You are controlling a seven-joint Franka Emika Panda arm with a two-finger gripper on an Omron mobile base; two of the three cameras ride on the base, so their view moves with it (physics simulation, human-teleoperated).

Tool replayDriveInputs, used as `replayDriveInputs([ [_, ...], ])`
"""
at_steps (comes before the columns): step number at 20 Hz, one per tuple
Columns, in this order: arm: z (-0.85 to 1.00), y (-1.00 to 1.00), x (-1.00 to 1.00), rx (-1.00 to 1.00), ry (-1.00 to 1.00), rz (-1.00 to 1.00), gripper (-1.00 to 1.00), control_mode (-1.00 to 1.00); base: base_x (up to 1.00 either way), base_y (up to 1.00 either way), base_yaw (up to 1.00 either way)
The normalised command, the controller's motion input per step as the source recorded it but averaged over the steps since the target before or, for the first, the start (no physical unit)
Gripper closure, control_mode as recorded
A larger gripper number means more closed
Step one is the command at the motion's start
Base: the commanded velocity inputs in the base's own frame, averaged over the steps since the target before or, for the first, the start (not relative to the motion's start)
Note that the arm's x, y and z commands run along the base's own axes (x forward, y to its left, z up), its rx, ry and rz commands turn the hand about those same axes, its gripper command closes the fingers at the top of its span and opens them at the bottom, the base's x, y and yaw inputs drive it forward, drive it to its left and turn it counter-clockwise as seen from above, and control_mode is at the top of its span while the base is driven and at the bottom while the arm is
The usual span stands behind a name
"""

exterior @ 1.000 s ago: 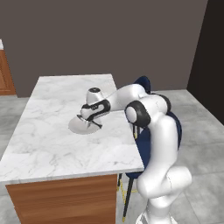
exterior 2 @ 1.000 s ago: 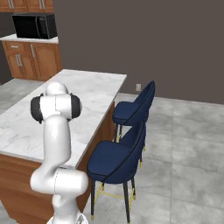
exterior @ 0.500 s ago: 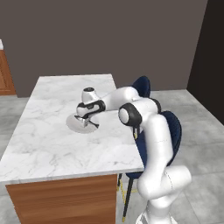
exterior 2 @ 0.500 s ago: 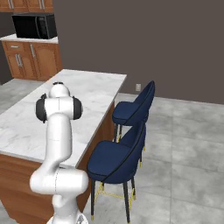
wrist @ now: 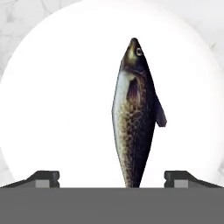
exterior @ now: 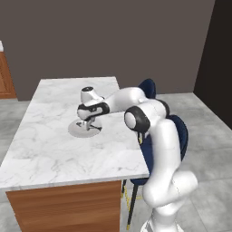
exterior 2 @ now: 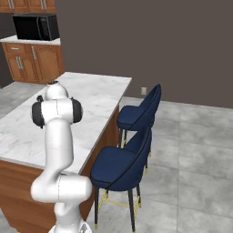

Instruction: Take the fish from the fridge and place it on the digital scale on the counter by the fridge. Wait a few seconds for a reading, then move it to the plate on the dining counter.

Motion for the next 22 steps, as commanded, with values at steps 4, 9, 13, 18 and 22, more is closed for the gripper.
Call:
replayDriveInputs([
  [4, 0.38, -0.29, -0.74, -0.02, -0.21, 0.0, -1.0, -1.0, 0.0, 0.0, 0.0],
  [9, 0.51, -0.53, -1.0, 0.0, -0.26, 0.0, -1.0, -1.0, 0.0, 0.0, 0.0],
  [13, 0.69, -0.7, -1.0, 0.0, -0.28, 0.0, -1.0, -1.0, 0.0, 0.0, 0.0],
  [18, 0.92, -0.81, -1.0, 0.0, -0.27, 0.0, -1.0, -1.0, 0.0, 0.0, 0.0],
  [22, 0.99, -0.81, -1.0, 0.02, -0.19, 0.0, -1.0, -1.0, 0.0, 0.0, 0.0],
])
